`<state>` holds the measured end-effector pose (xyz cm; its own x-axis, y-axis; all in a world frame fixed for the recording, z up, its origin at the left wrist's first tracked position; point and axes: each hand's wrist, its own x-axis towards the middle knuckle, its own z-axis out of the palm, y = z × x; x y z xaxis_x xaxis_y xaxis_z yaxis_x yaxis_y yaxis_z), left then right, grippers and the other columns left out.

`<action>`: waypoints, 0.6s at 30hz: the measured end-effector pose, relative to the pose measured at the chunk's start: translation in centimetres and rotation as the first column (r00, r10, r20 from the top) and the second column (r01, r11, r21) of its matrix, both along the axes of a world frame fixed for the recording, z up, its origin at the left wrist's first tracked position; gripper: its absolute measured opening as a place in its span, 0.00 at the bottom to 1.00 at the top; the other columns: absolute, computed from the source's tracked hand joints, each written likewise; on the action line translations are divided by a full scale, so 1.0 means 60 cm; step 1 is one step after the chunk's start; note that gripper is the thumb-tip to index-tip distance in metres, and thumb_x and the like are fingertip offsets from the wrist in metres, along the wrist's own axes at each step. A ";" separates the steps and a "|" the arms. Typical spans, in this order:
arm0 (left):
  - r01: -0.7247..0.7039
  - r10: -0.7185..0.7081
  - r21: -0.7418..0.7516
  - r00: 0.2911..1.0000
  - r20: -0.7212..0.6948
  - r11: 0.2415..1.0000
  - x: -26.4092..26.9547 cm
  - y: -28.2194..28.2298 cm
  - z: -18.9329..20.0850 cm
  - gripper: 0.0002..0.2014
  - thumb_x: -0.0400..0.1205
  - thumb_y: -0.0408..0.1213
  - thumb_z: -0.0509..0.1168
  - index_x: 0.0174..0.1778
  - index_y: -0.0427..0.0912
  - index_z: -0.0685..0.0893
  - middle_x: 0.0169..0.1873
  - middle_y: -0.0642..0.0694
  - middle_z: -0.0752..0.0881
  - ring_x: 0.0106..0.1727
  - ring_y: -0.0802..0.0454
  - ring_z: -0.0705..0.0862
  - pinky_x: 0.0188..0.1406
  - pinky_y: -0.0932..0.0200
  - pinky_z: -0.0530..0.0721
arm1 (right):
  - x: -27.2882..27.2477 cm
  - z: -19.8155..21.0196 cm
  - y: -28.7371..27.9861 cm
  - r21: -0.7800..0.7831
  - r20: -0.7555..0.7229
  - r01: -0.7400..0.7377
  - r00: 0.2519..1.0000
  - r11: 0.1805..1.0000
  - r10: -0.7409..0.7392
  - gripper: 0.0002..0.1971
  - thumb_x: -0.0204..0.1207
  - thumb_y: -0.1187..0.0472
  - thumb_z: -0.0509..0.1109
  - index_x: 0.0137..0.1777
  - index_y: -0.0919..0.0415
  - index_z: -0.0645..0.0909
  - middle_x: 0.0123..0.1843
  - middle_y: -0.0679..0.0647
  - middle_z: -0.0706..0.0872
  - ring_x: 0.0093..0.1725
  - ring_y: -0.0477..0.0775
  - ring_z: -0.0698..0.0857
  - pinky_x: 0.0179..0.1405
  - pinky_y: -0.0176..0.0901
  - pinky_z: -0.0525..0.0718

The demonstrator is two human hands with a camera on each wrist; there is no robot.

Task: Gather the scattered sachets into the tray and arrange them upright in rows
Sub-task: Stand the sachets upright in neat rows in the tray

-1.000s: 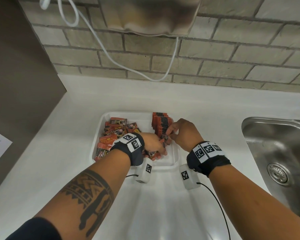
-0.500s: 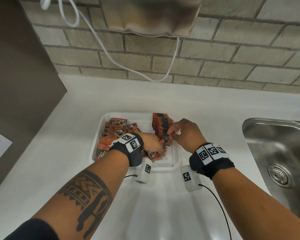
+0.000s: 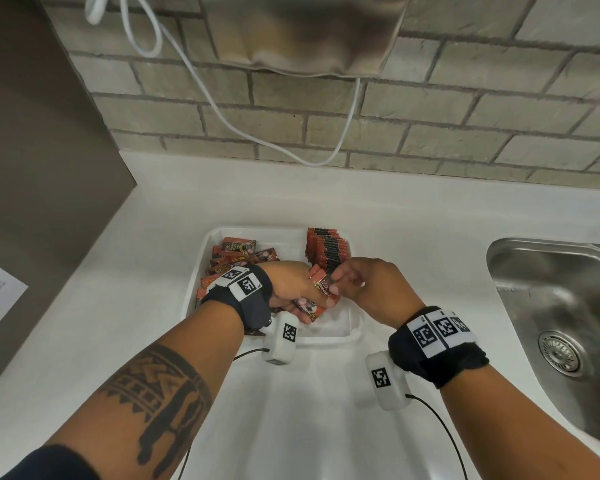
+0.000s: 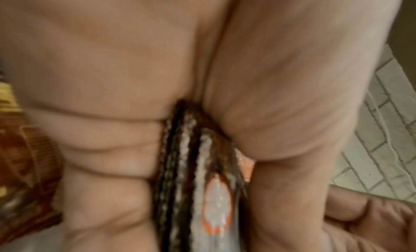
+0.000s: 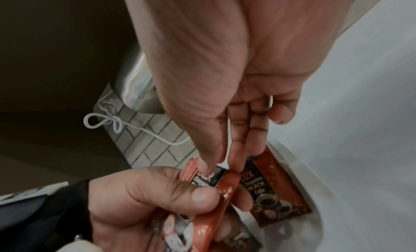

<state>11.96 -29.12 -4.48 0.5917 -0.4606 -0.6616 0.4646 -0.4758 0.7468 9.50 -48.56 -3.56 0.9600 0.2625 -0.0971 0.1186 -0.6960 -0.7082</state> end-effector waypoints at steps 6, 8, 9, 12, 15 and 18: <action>-0.002 0.002 -0.066 1.000 0.004 0.998 -0.005 0.000 -0.003 0.06 0.80 0.32 0.76 0.49 0.42 0.87 0.41 0.43 0.85 0.41 0.53 0.86 0.36 0.61 0.90 | 0.010 -0.009 0.002 0.078 -0.082 0.019 0.997 0.997 -0.013 0.05 0.73 0.60 0.80 0.46 0.51 0.88 0.40 0.46 0.91 0.36 0.34 0.85 0.38 0.21 0.78; -0.019 0.019 -0.092 1.000 0.007 0.996 -0.007 0.000 -0.003 0.07 0.80 0.32 0.76 0.51 0.42 0.87 0.43 0.43 0.86 0.42 0.53 0.86 0.36 0.61 0.89 | 0.012 -0.014 0.000 0.082 -0.077 0.021 0.997 0.996 -0.014 0.04 0.74 0.58 0.80 0.45 0.50 0.88 0.41 0.48 0.91 0.40 0.41 0.87 0.41 0.26 0.80; -0.026 0.027 -0.101 1.000 0.009 0.995 -0.008 0.002 -0.004 0.08 0.79 0.32 0.76 0.51 0.42 0.87 0.44 0.42 0.86 0.42 0.52 0.87 0.36 0.61 0.89 | 0.013 -0.015 0.000 0.092 -0.074 0.023 0.997 0.996 -0.016 0.04 0.74 0.57 0.80 0.44 0.49 0.88 0.40 0.49 0.91 0.41 0.45 0.88 0.43 0.30 0.81; -0.038 0.042 -0.138 0.999 0.026 0.990 -0.009 0.005 -0.002 0.09 0.79 0.32 0.77 0.53 0.42 0.87 0.46 0.41 0.86 0.44 0.51 0.87 0.37 0.60 0.89 | 0.012 -0.010 0.000 0.110 -0.076 0.021 0.997 0.994 -0.012 0.04 0.75 0.57 0.79 0.43 0.49 0.86 0.41 0.51 0.91 0.42 0.50 0.88 0.46 0.40 0.83; -0.042 0.051 -0.153 0.997 0.054 0.987 -0.010 0.009 0.002 0.12 0.79 0.32 0.77 0.57 0.40 0.87 0.47 0.43 0.88 0.46 0.51 0.88 0.38 0.59 0.89 | 0.013 -0.001 0.001 0.122 -0.065 0.028 0.998 0.992 -0.020 0.07 0.75 0.59 0.79 0.41 0.47 0.85 0.41 0.53 0.90 0.41 0.48 0.87 0.46 0.40 0.83; -0.023 0.022 0.013 0.992 0.120 1.000 -0.005 0.023 0.012 0.17 0.78 0.37 0.79 0.60 0.36 0.88 0.47 0.40 0.91 0.44 0.48 0.88 0.43 0.54 0.90 | 0.020 0.004 -0.006 0.087 0.008 0.070 0.997 0.994 -0.071 0.08 0.76 0.60 0.78 0.41 0.46 0.85 0.40 0.45 0.89 0.41 0.44 0.86 0.43 0.30 0.80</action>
